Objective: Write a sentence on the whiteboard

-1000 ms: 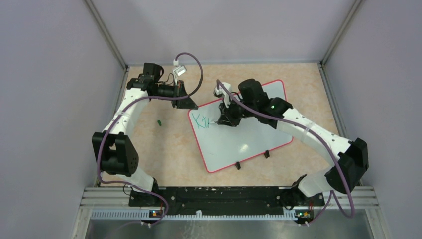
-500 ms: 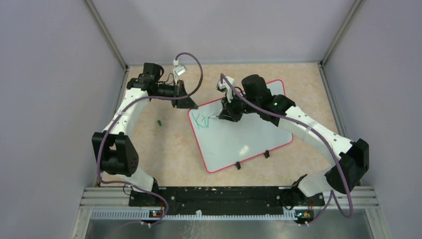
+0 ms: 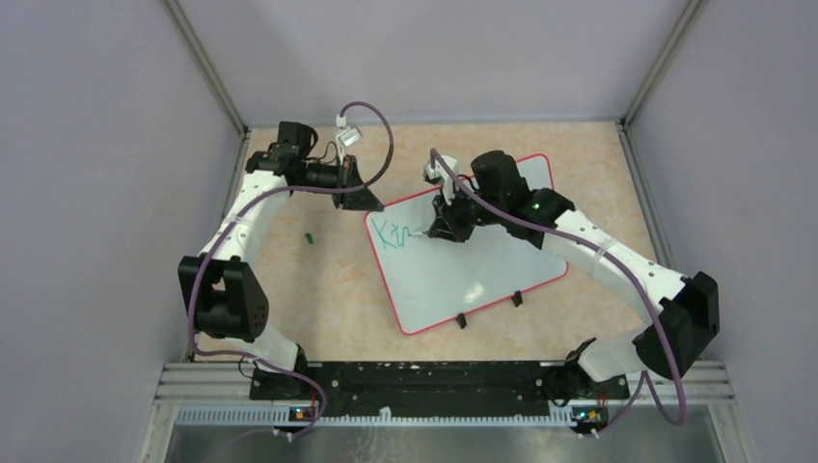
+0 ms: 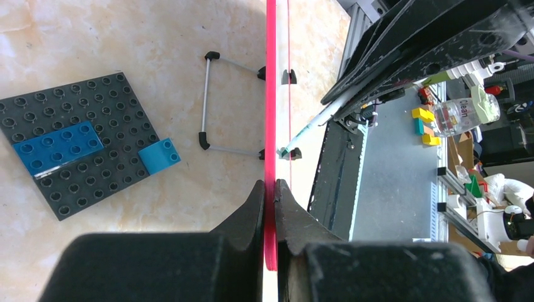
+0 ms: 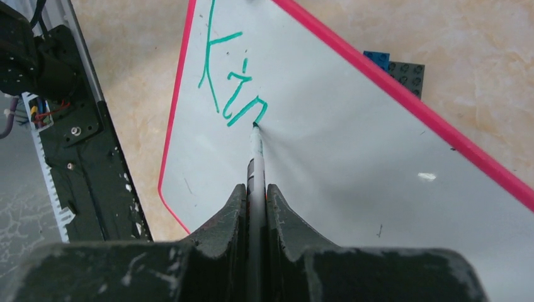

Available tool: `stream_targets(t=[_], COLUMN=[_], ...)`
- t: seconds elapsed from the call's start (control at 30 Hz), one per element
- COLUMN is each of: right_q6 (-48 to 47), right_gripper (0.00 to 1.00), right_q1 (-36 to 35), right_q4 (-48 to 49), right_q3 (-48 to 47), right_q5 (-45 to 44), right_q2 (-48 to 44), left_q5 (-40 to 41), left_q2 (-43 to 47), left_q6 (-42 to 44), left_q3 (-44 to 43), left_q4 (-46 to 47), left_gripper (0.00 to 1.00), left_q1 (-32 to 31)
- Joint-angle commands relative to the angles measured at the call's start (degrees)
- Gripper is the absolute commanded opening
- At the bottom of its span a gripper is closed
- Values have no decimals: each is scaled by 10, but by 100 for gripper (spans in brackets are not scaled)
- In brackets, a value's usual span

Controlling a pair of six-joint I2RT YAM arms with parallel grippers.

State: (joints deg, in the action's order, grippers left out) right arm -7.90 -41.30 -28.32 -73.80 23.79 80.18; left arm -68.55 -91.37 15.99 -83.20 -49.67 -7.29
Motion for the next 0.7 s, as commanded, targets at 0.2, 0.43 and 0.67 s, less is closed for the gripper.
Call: stream_targets(t=[0.2, 0.43, 0.67], right_q6=[-5, 2, -7], right_gripper=[0, 0, 0], right_q1=[1, 22, 28], right_q4=[2, 3, -2], right_q3=[20, -16, -21], right_q5=[-4, 13, -2], right_q2=[-18, -40, -41], left_q5=[-15, -16, -17], left_q2=[7, 10, 10], left_q6=[-2, -1, 0], left_q3=[0, 2, 2], left_q4=[-13, -13, -12], left_gripper=[0, 0, 0], left_q1=[-15, -15, -15])
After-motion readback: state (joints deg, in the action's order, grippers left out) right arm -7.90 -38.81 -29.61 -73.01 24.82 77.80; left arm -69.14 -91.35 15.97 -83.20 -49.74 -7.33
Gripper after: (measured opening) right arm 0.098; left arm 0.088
